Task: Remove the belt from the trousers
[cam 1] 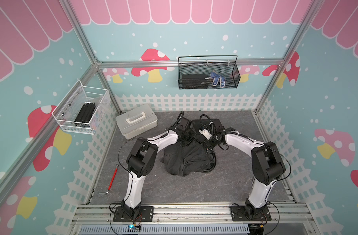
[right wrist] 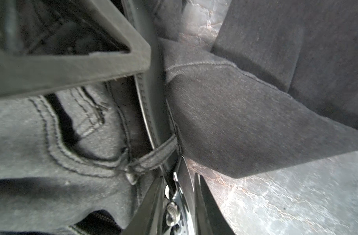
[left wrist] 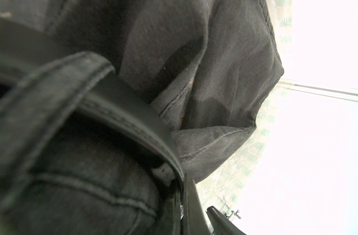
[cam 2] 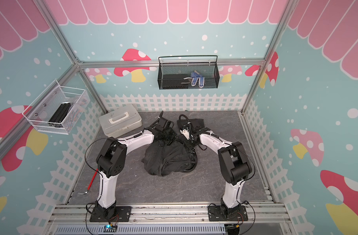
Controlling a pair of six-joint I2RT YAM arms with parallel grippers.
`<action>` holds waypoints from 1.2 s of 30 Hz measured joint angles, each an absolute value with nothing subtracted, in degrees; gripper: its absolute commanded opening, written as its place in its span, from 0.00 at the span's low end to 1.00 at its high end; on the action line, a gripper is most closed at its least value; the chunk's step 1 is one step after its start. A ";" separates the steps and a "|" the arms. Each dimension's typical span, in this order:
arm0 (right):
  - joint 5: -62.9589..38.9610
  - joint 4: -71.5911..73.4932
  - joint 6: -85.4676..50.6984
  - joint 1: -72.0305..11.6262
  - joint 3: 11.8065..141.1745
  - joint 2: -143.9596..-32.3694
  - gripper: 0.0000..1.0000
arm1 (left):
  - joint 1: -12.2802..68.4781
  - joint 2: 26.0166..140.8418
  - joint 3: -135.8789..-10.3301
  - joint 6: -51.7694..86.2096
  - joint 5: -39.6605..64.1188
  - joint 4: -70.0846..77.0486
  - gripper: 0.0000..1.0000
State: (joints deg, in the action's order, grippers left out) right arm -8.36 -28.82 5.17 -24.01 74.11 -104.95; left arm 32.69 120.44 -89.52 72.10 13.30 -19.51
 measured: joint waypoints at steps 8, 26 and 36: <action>-7.88 -29.23 5.58 -24.03 74.11 -104.95 0.20 | 32.36 120.44 -89.25 71.75 13.80 -19.44 0.00; -8.40 -29.17 5.02 -24.01 74.17 -105.03 0.00 | 31.57 120.27 -88.53 71.37 15.27 -18.81 0.00; -5.43 -28.69 2.02 -24.80 75.90 -105.06 0.00 | 26.98 119.13 -91.48 70.08 21.32 -19.55 0.00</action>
